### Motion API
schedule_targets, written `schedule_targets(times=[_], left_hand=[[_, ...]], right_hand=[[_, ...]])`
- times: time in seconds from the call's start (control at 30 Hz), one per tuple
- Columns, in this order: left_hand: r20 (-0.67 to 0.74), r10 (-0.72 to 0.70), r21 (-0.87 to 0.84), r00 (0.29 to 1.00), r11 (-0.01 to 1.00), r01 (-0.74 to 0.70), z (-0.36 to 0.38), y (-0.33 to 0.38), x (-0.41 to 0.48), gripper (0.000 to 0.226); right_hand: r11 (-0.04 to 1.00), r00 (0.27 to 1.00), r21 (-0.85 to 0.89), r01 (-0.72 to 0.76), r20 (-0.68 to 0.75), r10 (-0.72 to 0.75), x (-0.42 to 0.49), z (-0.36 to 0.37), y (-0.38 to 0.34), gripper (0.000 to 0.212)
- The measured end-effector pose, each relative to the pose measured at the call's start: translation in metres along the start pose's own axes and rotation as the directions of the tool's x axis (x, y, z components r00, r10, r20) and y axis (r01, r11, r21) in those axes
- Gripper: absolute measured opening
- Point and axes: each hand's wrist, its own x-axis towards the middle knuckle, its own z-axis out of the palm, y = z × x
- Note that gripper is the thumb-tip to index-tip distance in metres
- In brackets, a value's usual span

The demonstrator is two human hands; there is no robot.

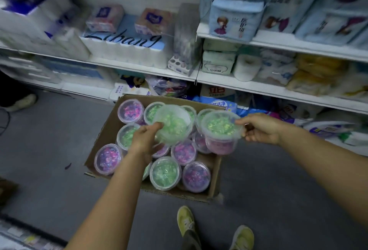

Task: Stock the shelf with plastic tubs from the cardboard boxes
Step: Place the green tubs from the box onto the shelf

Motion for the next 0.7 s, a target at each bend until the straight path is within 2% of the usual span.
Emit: schedule_targets(times=[0.1,0.2,0.37,0.53,0.7], left_hand=[[0.050,0.005,-0.046,0.999,0.999,-0.003,0.026,0.015,-0.042,0.039],[0.080,0.056,-0.016,0.995,0.998,-0.055,0.058,0.032,-0.082,0.047],[0.183,0.135,-0.053,0.974,0.990,-0.127,0.118,0.057,-0.146,0.038],[0.278,0.171,-0.123,0.945,0.982,-0.142,0.173,0.076,-0.192,0.055],[0.329,0.256,-0.184,0.909,0.961,-0.205,0.210,0.100,-0.225,0.043]], right_hand=[[0.995,0.999,0.086,0.045,-0.010,-0.044,-0.034,-0.030,-0.016,0.007],[0.986,0.993,0.128,0.110,-0.065,-0.103,-0.070,-0.063,-0.033,0.006],[0.974,0.975,0.115,0.193,-0.136,-0.177,-0.136,-0.124,-0.057,0.005],[0.939,0.940,0.168,0.301,-0.220,-0.262,-0.190,-0.187,-0.073,0.004],[0.908,0.899,0.172,0.382,-0.296,-0.322,-0.231,-0.219,-0.095,0.009]])
